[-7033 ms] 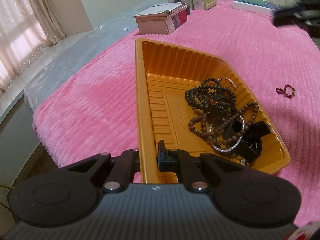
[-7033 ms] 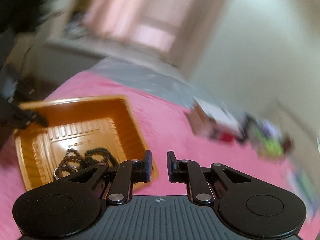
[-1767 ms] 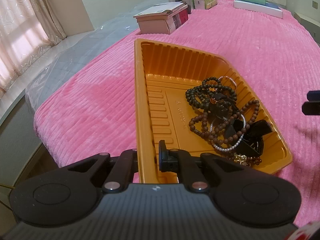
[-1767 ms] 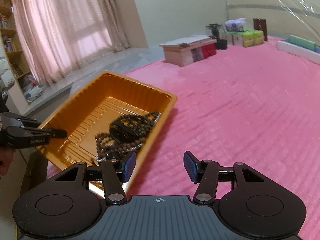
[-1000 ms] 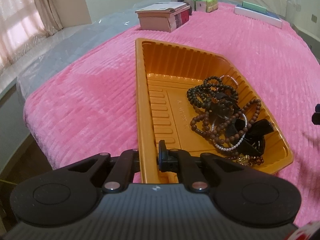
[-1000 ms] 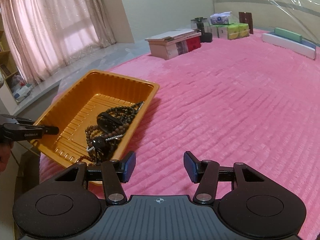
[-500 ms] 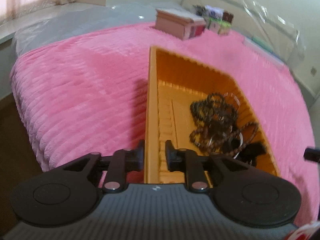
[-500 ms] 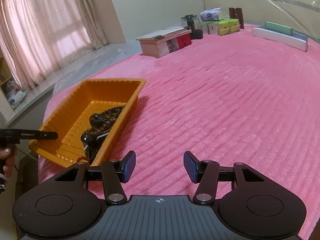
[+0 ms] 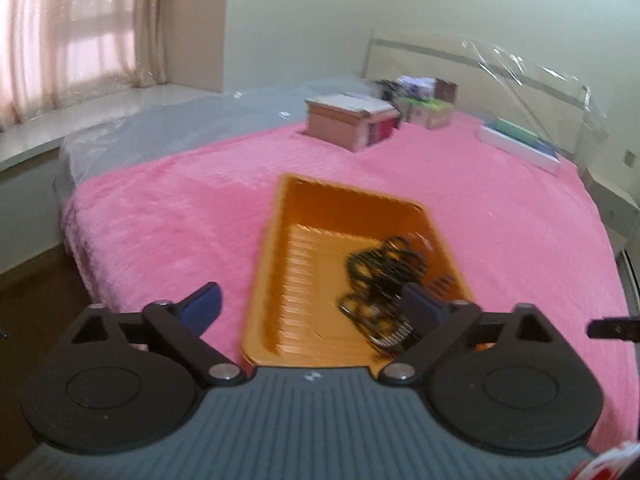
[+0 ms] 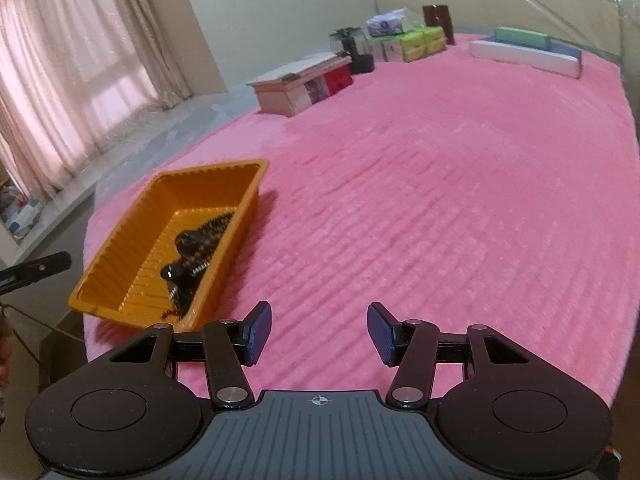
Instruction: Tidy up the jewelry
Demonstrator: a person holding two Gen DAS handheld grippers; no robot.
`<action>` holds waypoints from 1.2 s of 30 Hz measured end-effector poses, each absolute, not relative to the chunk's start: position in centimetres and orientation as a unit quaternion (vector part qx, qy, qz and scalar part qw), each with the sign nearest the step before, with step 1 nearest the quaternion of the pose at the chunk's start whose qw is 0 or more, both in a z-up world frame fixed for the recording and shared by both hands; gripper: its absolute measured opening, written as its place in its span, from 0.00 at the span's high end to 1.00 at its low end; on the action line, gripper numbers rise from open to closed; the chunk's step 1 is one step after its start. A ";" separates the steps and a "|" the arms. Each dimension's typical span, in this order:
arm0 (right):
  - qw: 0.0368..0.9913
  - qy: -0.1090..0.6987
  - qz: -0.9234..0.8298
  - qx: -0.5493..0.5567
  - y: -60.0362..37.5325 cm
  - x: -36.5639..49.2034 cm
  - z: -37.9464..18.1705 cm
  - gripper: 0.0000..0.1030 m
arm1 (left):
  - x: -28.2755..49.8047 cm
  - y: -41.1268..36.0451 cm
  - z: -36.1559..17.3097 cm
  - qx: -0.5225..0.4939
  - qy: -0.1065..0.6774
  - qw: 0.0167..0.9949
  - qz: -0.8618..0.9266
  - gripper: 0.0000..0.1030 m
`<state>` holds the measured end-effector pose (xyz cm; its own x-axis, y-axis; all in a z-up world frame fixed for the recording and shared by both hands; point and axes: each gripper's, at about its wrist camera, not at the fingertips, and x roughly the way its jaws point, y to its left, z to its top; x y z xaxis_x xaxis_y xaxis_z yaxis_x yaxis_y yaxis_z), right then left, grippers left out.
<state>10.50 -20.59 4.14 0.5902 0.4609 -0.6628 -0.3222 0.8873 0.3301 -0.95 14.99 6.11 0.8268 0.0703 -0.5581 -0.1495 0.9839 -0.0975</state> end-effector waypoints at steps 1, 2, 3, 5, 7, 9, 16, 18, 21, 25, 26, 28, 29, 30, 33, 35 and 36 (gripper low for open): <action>0.888 0.396 0.217 0.087 -20.6 10.1 4.2 0.35 | -1.3 14.2 6.0 -0.070 0.293 0.952 0.054 0.01; 0.889 0.395 0.216 0.086 -20.8 9.7 4.2 0.27 | -1.6 13.6 5.7 -0.073 0.298 0.950 0.051 0.01; 0.889 0.394 0.216 0.085 -21.1 9.2 4.2 0.25 | -1.8 12.8 5.4 -0.078 0.309 0.947 0.044 0.01; 0.889 0.398 0.214 0.079 -21.3 8.4 4.1 0.24 | -2.4 11.4 4.6 -0.083 0.324 0.942 0.029 0.01; 0.888 0.405 0.208 0.070 -21.5 7.7 3.9 0.24 | -2.8 10.0 3.9 -0.082 0.339 0.937 0.022 0.01; 0.887 0.410 0.204 0.058 -21.5 7.1 3.7 0.24 | -3.2 8.7 3.5 -0.084 0.353 0.932 0.011 0.00; 0.882 0.428 0.194 0.041 -21.8 5.2 3.5 0.24 | -3.4 5.4 3.0 -0.086 0.392 0.916 0.006 0.01; 0.883 0.427 0.195 0.033 -21.8 4.7 3.7 0.24 | -3.4 4.7 3.1 -0.074 0.392 0.917 0.006 0.01; 0.883 0.430 0.188 0.031 -21.8 4.4 3.7 0.24 | -3.1 3.9 3.2 -0.059 0.393 0.917 0.012 0.01; 0.881 0.432 0.191 0.031 -21.7 4.3 3.8 0.24 | -3.4 2.9 3.1 -0.045 0.394 0.918 0.014 0.01; 0.881 0.432 0.191 0.030 -21.7 4.3 3.9 0.24 | -3.5 2.7 3.1 -0.047 0.393 0.918 0.016 0.01; 0.880 0.433 0.192 0.030 -21.6 4.3 3.9 0.24 | -3.6 2.6 3.1 -0.051 0.392 0.918 0.016 0.01; 0.880 0.433 0.192 0.029 -21.5 4.4 4.0 0.24 | -3.7 2.4 3.1 -0.050 0.392 0.919 0.016 0.01; 0.880 0.433 0.192 0.029 -21.4 4.4 3.9 0.24 | -3.7 2.3 3.0 -0.047 0.391 0.919 0.015 0.01; 0.880 0.433 0.193 0.027 -21.2 4.4 3.9 0.24 | -3.6 2.0 2.8 -0.042 0.394 0.918 0.014 0.01; 0.880 0.432 0.193 0.024 -21.0 4.4 3.9 0.24 | -3.6 1.9 2.7 -0.041 0.395 0.918 0.014 0.01; 0.880 0.434 0.193 0.023 -20.9 4.4 3.9 0.24 | -3.5 1.8 2.6 -0.039 0.394 0.918 0.013 0.01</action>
